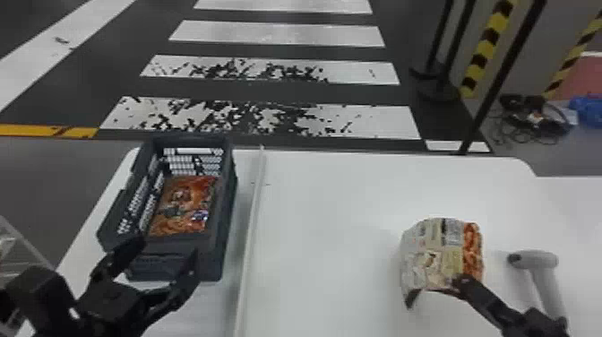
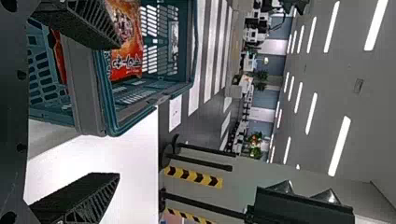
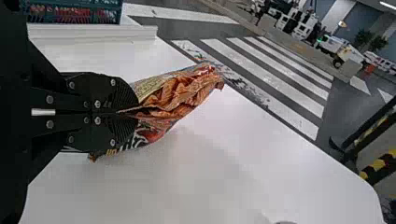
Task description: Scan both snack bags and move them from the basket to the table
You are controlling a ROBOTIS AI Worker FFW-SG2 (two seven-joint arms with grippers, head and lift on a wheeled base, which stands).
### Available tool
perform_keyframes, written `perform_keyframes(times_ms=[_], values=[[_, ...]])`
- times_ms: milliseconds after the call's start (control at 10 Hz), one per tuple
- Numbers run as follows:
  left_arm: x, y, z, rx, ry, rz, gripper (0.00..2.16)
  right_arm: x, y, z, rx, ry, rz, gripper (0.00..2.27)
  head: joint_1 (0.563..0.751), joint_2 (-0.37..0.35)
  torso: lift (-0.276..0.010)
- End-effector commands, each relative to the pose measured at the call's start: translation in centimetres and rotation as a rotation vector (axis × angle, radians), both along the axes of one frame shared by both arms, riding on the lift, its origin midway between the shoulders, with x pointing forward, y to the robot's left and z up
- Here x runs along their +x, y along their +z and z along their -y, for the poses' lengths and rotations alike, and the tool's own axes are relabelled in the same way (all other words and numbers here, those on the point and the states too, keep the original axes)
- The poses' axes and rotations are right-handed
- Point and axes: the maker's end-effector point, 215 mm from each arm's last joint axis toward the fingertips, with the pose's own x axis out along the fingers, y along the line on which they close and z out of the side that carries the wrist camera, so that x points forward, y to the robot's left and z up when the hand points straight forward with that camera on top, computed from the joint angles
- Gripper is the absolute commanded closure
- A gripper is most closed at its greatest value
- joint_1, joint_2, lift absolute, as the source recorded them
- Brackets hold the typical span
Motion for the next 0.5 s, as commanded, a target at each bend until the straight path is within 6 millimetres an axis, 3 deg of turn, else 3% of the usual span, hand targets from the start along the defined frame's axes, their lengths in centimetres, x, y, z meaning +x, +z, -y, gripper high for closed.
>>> perform_keyframes(times_ms=[0, 200, 300, 400], values=[[-0.1, -0.2, 0.7, 0.0, -0.005, -0.003, 0.01, -0.6, -0.2, 2.4, -0.057, -0.064, -0.008, 2.25, 0.695, -0.052, -0.098], [-0.1, -0.3, 1.3, 0.001, -0.01, -0.002, 0.01, -2.3, -1.3, 4.0, -0.121, -0.099, -0.057, 2.15, 0.695, -0.118, -0.098], [-0.2, -0.4, 1.7, -0.003, -0.014, -0.004, 0.01, -2.8, -1.3, 4.4, -0.141, -0.108, -0.075, 1.91, 0.695, -0.131, -0.098], [-0.2, -0.5, 1.9, -0.001, -0.017, -0.005, 0.01, -3.5, -1.8, 4.5, -0.158, -0.112, -0.1, 1.84, 0.695, -0.148, -0.098]])
